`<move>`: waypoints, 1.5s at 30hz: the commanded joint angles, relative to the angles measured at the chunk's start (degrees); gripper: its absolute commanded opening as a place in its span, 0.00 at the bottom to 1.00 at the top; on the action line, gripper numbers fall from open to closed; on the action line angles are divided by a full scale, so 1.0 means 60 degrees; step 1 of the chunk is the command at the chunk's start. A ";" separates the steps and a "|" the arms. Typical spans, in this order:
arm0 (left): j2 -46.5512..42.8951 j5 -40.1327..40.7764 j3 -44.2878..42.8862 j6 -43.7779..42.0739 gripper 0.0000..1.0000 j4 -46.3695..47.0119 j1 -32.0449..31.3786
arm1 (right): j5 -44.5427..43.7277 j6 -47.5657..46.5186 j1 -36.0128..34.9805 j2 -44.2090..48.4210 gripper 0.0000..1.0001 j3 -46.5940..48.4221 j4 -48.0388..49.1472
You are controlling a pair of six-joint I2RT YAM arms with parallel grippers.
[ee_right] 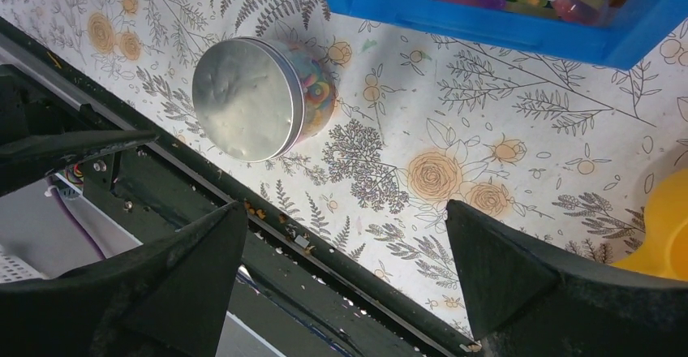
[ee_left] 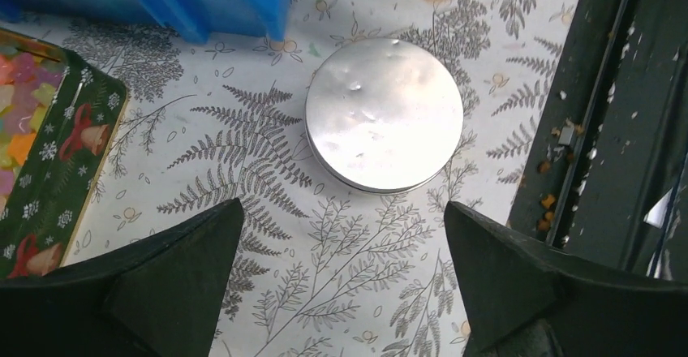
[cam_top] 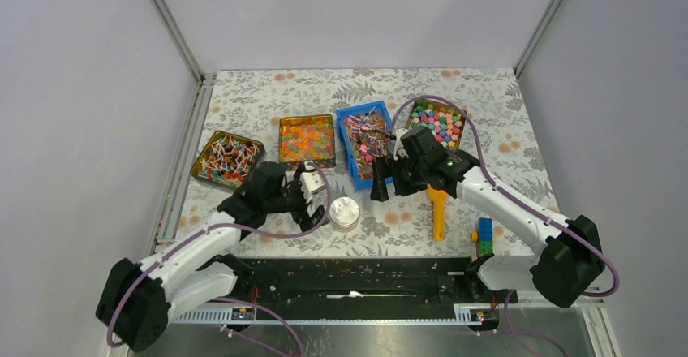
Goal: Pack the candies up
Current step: Screw the bottle lid onto the packing bottle.
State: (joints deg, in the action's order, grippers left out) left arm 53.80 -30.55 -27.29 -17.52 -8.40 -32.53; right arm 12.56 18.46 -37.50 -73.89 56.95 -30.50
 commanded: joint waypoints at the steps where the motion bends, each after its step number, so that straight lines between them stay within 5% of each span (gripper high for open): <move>1: 0.0881 -0.0699 -0.0997 -0.1835 0.99 -0.0997 -0.0004 | -0.0359 -0.0133 -0.0046 0.0604 1.00 -0.0091 0.0077; 10: 0.3048 -0.0886 -0.2558 -0.3236 0.99 -0.2627 -0.0680 | -0.0677 -0.0247 -0.0045 0.1305 1.00 -0.0203 -0.0141; 21: 0.4607 0.0458 -0.3684 -0.2946 0.99 -0.2843 -0.2492 | -0.1239 -0.0333 -0.0028 0.2558 1.00 -0.0656 -0.0390; 29: 0.4650 0.0928 -0.3166 -0.1536 0.99 -0.1001 -0.3153 | -0.1549 -0.0233 -0.0027 0.3122 1.00 -0.1009 -0.0584; 45: 0.1564 0.3012 0.2137 0.1867 0.99 0.5849 -0.3174 | -0.1533 -0.0094 -0.0011 0.3155 1.00 -0.1109 -0.0593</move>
State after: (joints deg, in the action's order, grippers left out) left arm 65.73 -14.28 -19.38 -10.83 11.79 -51.46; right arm 4.95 17.39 -37.50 -55.00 50.35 -34.06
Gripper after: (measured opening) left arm 0.989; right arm 0.993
